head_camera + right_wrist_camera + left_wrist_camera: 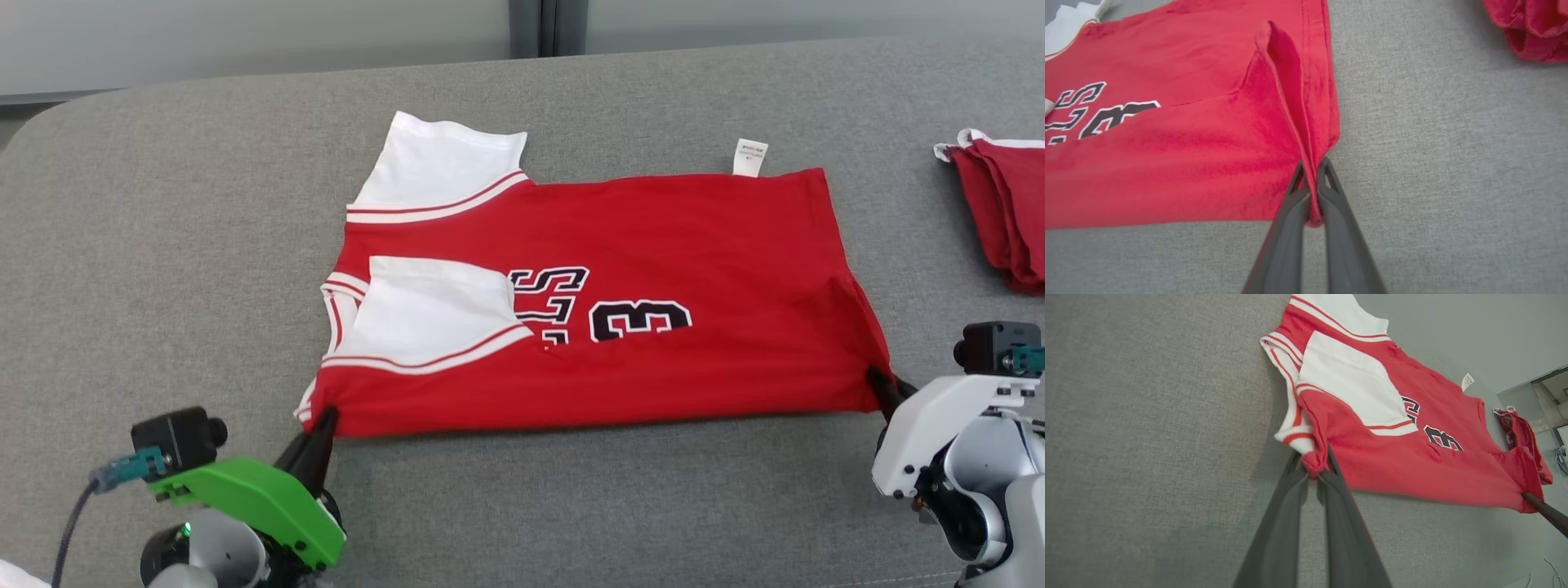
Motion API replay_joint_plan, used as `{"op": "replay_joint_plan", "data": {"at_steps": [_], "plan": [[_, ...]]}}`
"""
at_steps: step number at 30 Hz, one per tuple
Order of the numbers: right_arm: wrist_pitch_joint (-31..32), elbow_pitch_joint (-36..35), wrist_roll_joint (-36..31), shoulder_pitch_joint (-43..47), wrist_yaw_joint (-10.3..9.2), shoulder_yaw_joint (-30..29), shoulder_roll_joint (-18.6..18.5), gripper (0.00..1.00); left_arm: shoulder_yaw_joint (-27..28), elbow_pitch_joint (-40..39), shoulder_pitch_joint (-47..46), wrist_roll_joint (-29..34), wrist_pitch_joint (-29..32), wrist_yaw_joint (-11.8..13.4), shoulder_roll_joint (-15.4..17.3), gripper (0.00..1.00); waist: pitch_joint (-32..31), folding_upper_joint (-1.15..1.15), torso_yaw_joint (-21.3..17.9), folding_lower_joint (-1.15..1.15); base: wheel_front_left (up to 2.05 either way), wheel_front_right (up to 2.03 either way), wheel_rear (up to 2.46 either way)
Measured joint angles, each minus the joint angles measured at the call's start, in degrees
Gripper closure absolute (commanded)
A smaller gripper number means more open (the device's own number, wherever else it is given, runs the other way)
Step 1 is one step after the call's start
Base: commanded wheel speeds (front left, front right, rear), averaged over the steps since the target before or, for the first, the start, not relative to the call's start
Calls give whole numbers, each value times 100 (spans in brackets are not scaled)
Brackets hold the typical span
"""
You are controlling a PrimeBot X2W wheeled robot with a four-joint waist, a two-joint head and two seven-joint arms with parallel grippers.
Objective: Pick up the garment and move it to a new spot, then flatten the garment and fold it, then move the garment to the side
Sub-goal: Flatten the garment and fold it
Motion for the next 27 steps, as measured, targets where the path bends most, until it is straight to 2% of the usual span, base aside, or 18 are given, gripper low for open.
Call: {"op": "replay_joint_plan", "data": {"at_steps": [9,10,11,12,13,14,18,22,25,27], "plan": [[-52,-324,16,621,0,-181,253,100,-146,186,609,-89,-271,66,-312,100,58,0,-8,0,0,0,0],[-83,-337,15,653,0,-210,277,82,-145,221,612,-89,-283,66,-312,100,59,0,-11,0,0,0,0],[-101,-345,15,667,0,-232,305,44,-143,236,619,-88,-316,66,-313,99,59,0,-16,0,0,0,0],[-137,-356,13,697,0,-241,327,0,-144,244,626,-76,-323,66,-311,69,57,0,-23,0,0,0,0],[-146,-361,1,739,0,-255,341,0,-146,240,627,-52,-326,71,-297,49,52,0,-29,0,0,0,0],[-185,-368,-18,771,0,-287,350,0,-148,223,628,-19,-325,97,-255,1,44,0,-35,0,0,0,0],[-237,-476,-90,872,-1,-398,350,0,-57,13,622,73,-260,178,47,0,13,0,-61,0,0,0,0],[-245,-725,-119,871,-1,-470,342,0,45,-328,448,269,-24,247,486,0,32,0,-115,0,0,0,0],[-235,-912,-165,692,-2,-401,290,0,55,-472,-209,471,347,215,870,0,96,0,-162,0,0,0,0],[-181,-1036,-215,452,-2,-261,203,0,-11,-459,-845,667,690,91,1072,0,162,0,-203,0,0,0,0]]}}
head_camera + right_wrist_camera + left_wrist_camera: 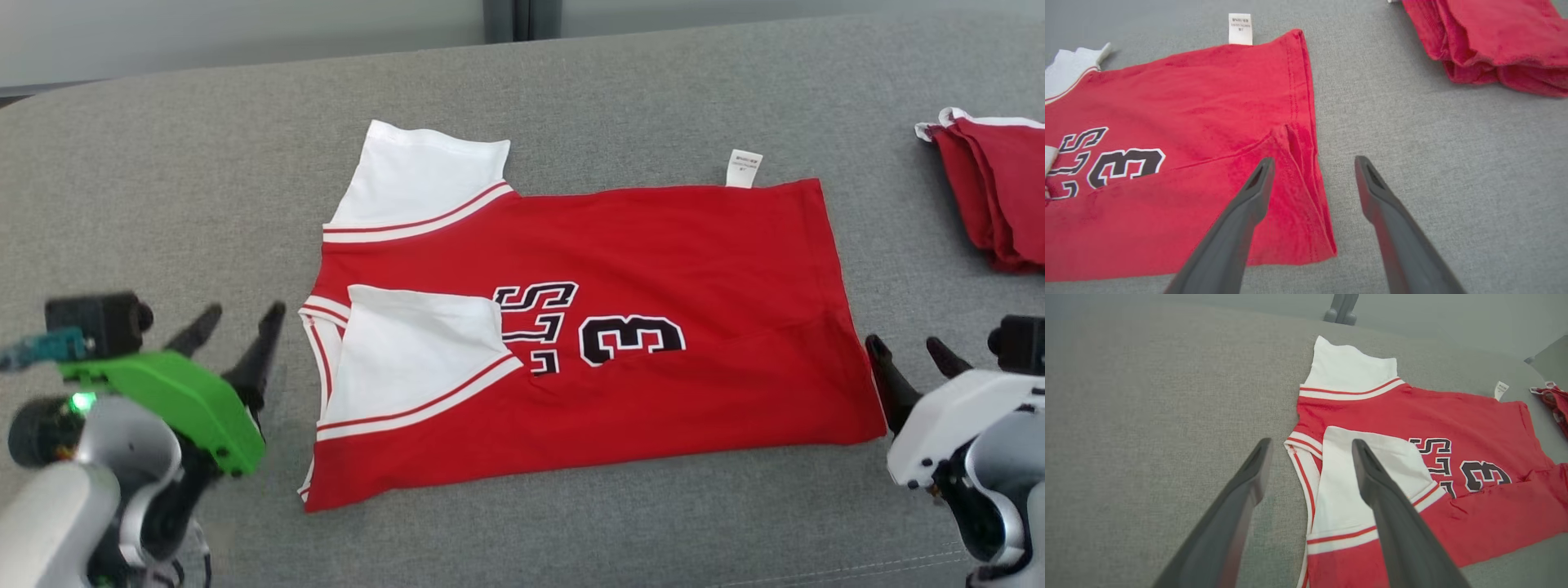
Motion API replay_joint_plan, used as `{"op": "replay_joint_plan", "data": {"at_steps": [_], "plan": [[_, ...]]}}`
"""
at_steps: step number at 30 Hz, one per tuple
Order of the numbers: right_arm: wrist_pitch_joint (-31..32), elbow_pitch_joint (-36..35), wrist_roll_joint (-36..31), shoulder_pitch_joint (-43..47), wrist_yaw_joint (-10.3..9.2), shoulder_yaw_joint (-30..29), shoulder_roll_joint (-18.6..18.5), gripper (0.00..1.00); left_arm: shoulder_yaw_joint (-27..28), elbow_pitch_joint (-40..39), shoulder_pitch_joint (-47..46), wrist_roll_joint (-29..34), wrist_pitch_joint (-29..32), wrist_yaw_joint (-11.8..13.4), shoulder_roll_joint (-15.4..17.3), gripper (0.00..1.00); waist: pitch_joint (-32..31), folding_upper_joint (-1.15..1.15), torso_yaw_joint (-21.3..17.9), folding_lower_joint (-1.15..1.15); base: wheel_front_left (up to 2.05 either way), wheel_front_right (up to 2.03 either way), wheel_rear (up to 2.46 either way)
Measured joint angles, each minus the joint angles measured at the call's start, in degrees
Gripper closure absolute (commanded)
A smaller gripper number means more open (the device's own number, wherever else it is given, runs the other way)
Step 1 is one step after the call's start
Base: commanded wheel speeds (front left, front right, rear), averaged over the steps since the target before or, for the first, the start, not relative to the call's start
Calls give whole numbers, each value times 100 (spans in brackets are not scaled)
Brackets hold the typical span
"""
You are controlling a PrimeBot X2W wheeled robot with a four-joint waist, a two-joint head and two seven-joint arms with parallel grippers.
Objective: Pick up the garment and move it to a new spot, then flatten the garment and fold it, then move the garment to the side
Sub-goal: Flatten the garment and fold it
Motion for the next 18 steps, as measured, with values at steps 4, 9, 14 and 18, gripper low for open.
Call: {"op": "replay_joint_plan", "data": {"at_steps": [4,9,14,18], "plan": [[60,-102,-36,-569,0,389,-125,0,-159,383,-1455,221,581,-379,100,0,170,0,-113,0,0,0,0],[107,33,15,-1345,0,1103,-177,0,-407,1361,-2810,285,1238,-813,-104,0,395,0,-368,0,0,0,0],[-36,388,130,-2076,0,1823,-197,0,-546,2265,-3754,280,1885,-1113,-103,0,690,0,-718,0,0,0,0],[-235,648,222,-2483,0,2183,-179,0,-580,2683,-4062,212,2261,-1260,-29,0,929,0,-1003,0,0,0,0]]}}
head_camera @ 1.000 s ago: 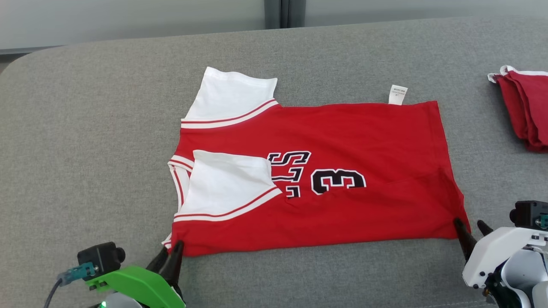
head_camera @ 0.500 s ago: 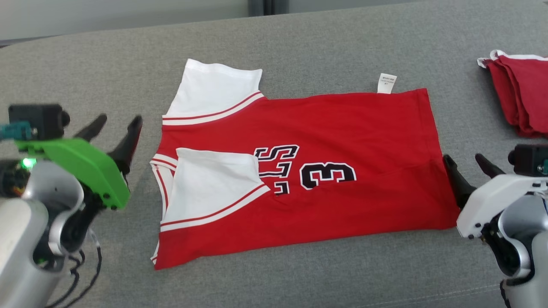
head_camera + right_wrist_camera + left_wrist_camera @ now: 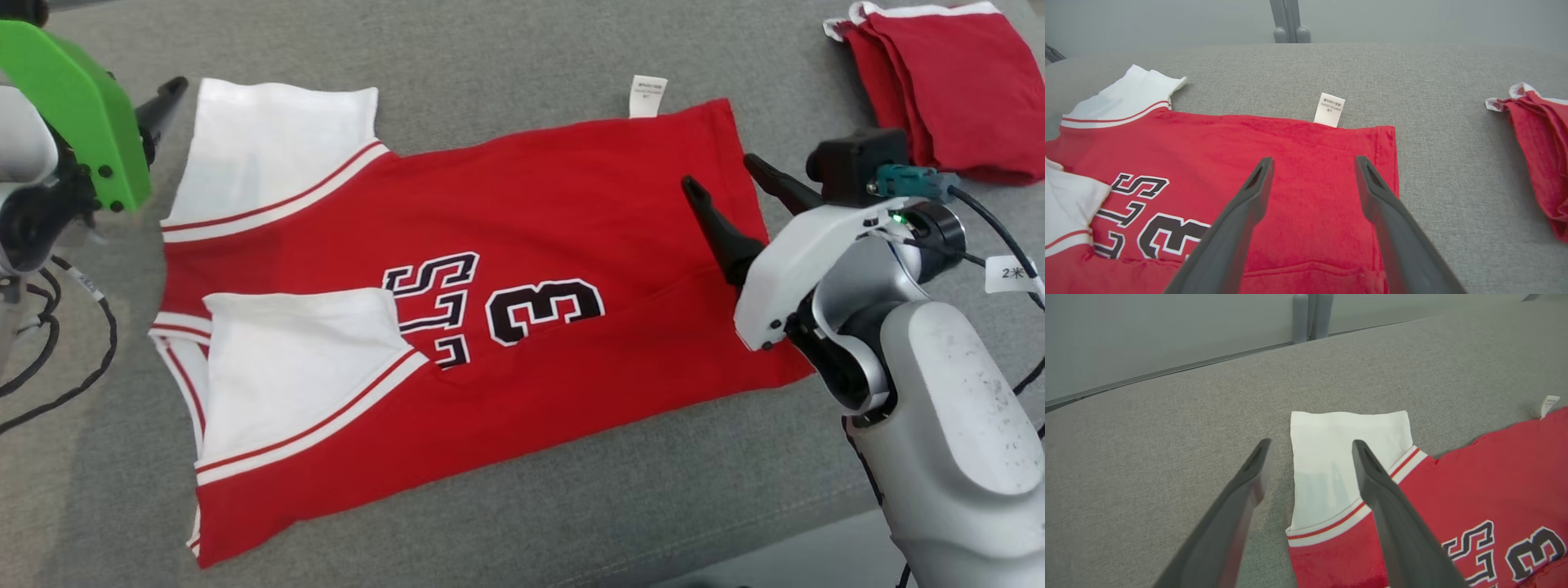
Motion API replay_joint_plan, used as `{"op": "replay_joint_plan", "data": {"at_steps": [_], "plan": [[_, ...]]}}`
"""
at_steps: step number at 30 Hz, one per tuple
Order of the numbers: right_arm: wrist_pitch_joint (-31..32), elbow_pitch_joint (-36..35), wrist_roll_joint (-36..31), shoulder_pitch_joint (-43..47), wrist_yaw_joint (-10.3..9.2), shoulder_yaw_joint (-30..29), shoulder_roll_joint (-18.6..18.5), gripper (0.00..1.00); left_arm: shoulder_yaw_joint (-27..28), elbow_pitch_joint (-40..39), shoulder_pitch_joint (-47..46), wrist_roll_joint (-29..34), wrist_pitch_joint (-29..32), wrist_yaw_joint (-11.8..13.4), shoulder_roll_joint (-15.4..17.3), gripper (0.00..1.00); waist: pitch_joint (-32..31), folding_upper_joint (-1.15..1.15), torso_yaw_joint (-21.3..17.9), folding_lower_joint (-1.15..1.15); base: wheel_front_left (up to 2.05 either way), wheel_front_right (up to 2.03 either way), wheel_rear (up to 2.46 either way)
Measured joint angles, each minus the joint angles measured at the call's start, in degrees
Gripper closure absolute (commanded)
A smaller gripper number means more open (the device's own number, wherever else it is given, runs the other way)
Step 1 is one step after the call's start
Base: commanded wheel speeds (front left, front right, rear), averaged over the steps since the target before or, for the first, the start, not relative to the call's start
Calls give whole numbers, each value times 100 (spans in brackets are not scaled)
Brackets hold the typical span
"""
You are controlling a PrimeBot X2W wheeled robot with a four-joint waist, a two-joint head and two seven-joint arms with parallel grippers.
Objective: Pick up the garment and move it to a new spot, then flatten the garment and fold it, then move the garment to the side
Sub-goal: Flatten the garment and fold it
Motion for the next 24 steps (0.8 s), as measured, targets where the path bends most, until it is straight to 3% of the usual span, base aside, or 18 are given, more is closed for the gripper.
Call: {"op": "replay_joint_plan", "data": {"at_steps": [7,13,20,21,22,23,24], "plan": [[-366,423,144,-533,0,301,27,0,91,289,-169,-24,162,19,292,0,479,0,-455,0,0,0,0],[-587,716,256,-750,0,456,34,0,209,375,-167,-31,275,183,552,0,800,0,-781,0,0,0,0],[-682,960,300,-938,0,512,-9,0,280,152,-49,-207,497,356,639,0,1004,0,-980,0,0,0,0],[-688,979,299,-964,0,517,-13,0,282,107,-43,-209,512,361,659,18,1016,0,-987,0,0,0,0],[-698,1001,298,-1005,0,519,-20,0,282,60,-42,-203,510,365,681,47,1027,0,-988,0,0,0,0],[-714,1027,294,-1044,0,520,-25,0,289,37,-39,-201,502,385,697,65,1035,0,-984,0,0,0,0],[-720,1059,293,-1082,0,523,-30,0,292,24,-35,-201,499,402,704,91,1041,0,-979,0,0,0,0]]}}
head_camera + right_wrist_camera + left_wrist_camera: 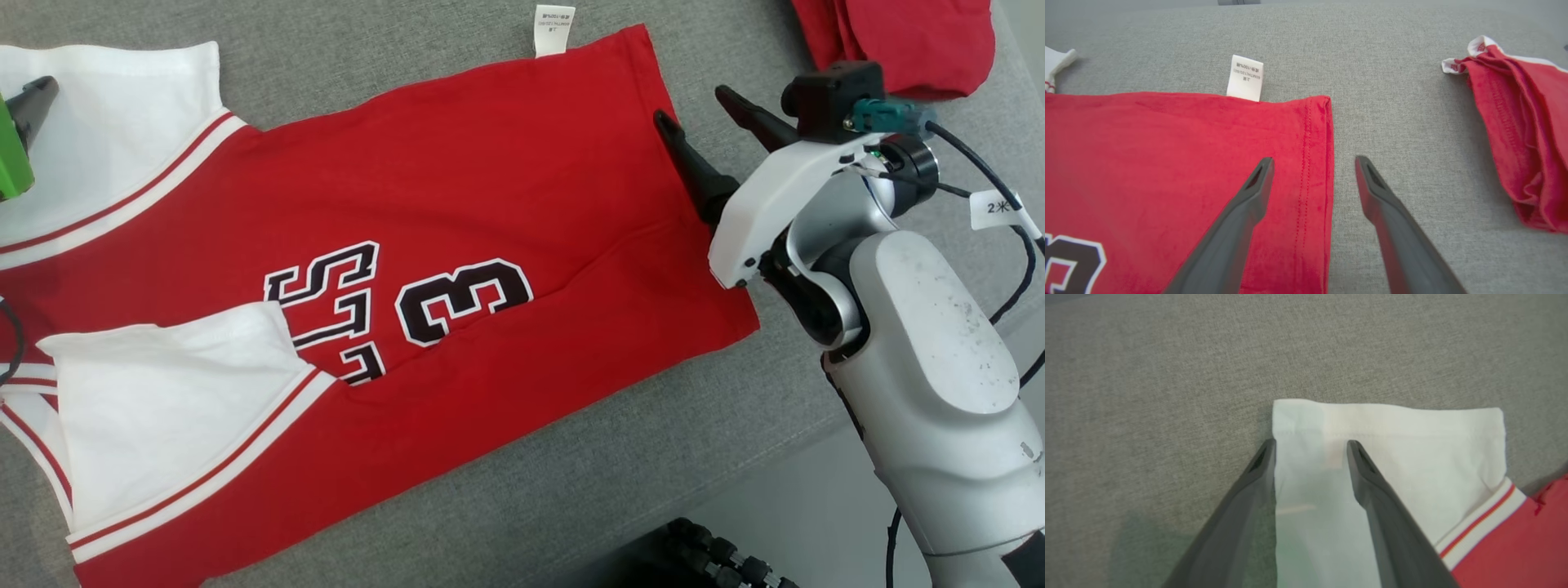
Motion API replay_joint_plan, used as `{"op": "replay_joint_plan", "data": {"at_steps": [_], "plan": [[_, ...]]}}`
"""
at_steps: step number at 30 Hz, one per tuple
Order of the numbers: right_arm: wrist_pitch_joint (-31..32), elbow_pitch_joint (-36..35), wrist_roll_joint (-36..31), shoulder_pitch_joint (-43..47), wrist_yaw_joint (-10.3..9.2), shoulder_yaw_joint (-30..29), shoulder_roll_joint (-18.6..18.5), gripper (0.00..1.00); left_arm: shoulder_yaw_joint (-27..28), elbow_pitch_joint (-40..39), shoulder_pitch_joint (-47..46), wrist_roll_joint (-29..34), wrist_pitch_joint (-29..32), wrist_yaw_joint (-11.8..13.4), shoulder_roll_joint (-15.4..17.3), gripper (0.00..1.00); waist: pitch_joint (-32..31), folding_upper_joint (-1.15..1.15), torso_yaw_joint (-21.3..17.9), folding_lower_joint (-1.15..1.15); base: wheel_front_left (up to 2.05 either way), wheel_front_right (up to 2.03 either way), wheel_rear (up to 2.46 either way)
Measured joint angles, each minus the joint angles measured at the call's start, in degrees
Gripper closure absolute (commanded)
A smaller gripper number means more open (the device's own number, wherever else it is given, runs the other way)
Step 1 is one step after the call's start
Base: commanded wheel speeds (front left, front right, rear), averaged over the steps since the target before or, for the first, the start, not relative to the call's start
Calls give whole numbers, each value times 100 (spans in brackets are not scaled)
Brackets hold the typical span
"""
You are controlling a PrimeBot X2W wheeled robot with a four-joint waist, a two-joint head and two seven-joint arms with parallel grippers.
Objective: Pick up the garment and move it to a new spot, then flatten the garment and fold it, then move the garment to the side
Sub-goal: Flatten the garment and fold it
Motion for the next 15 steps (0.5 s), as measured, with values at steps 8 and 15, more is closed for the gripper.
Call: {"op": "replay_joint_plan", "data": {"at_steps": [8,15], "plan": [[179,464,-111,-650,0,96,-214,0,80,-104,-35,60,-519,-53,-158,100,30,0,170,0,0,0,0],[651,1094,-144,-1266,1,290,-519,0,14,-181,-244,54,-800,-321,-504,100,3,0,514,0,0,0,0]]}}
